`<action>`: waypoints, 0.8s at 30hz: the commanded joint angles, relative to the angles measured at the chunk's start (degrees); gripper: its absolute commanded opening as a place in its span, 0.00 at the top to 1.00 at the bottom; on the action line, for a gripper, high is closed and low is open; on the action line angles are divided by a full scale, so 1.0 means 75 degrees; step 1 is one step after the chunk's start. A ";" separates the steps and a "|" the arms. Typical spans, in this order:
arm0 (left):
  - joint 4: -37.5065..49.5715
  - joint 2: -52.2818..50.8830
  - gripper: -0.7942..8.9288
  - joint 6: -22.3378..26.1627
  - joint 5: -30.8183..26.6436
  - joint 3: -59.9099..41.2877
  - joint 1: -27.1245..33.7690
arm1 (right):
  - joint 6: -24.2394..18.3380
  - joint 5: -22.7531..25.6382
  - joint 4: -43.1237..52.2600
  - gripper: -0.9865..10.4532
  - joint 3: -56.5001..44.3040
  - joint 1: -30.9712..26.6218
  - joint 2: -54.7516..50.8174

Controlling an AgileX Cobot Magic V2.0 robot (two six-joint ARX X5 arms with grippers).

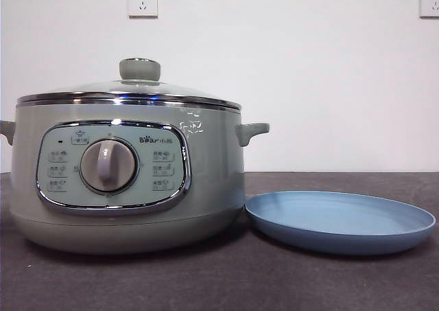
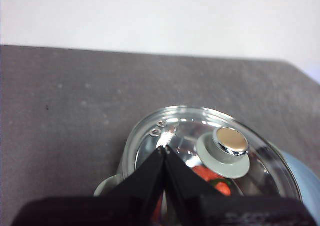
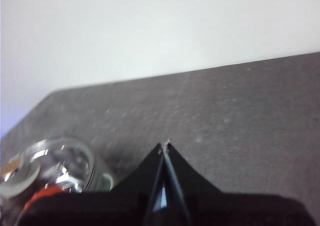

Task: Take the pumpkin out from the steamer,put the pumpkin in the blue plate,close the lid

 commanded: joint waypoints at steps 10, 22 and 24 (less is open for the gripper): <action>-0.1090 0.1303 0.48 0.0874 0.0586 0.1719 -0.0102 | -0.1626 -0.0501 -0.1163 0.54 0.1457 0.0111 0.1271; -0.1501 0.2328 0.47 0.0720 0.0565 0.2200 -0.1256 | -0.1545 -0.0536 -0.1623 0.50 0.1457 0.0122 0.1282; -0.1667 0.2739 0.47 0.0801 0.0527 0.2486 -0.1524 | -0.1547 -0.0536 -0.1716 0.50 0.1457 0.0122 0.1282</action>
